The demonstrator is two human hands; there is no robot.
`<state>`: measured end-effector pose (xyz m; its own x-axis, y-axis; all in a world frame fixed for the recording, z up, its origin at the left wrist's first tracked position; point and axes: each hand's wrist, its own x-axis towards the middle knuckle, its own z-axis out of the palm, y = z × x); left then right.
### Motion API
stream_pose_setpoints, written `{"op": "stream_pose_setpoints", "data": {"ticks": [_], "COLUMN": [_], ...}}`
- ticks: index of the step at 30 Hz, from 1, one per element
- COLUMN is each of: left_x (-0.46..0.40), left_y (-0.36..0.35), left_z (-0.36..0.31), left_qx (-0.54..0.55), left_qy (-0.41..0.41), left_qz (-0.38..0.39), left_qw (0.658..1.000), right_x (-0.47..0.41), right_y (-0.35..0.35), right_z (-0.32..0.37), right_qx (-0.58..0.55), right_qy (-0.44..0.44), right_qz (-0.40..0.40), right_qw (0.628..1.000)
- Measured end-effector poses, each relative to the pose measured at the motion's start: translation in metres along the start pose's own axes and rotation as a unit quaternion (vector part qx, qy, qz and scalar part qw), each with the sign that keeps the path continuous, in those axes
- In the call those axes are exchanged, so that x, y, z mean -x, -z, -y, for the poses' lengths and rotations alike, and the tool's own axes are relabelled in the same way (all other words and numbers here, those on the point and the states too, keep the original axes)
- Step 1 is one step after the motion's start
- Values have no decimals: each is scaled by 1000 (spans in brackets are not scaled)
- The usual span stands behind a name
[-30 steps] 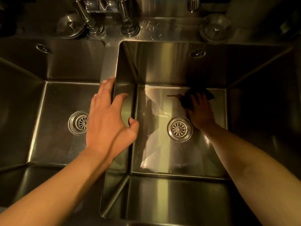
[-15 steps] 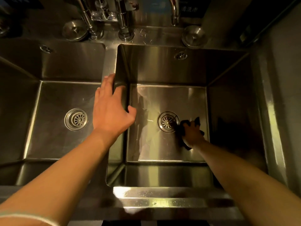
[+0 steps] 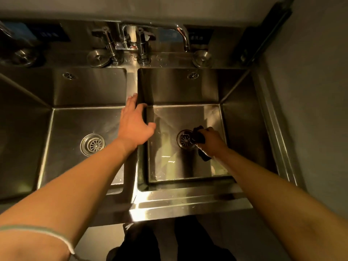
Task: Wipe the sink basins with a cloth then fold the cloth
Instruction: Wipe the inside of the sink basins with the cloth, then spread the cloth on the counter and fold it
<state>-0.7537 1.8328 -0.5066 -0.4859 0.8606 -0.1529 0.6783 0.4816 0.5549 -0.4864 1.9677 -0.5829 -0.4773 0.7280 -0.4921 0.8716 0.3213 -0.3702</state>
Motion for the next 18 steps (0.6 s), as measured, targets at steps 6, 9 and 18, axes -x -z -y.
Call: {"op": "stream_pose_setpoints", "data": {"ticks": [6,9,18], "left_x": [19,38,68], "left_y": [40,68,186], "left_z": [-12,-19,-40], "left_qx": [-64,-90,-144], "left_qy": [-9,-24,-59], "left_qz": [49,40,-44], "left_qw": [997,995,987], "right_x": [29,42,84], "right_y": [51,75,164], "right_z": [49,87,194], "right_qx": [-29,-50,-18], "right_qy": [42,68,171], "right_qz": [-67,-104,-159], "right_qw": [996,991,972]}}
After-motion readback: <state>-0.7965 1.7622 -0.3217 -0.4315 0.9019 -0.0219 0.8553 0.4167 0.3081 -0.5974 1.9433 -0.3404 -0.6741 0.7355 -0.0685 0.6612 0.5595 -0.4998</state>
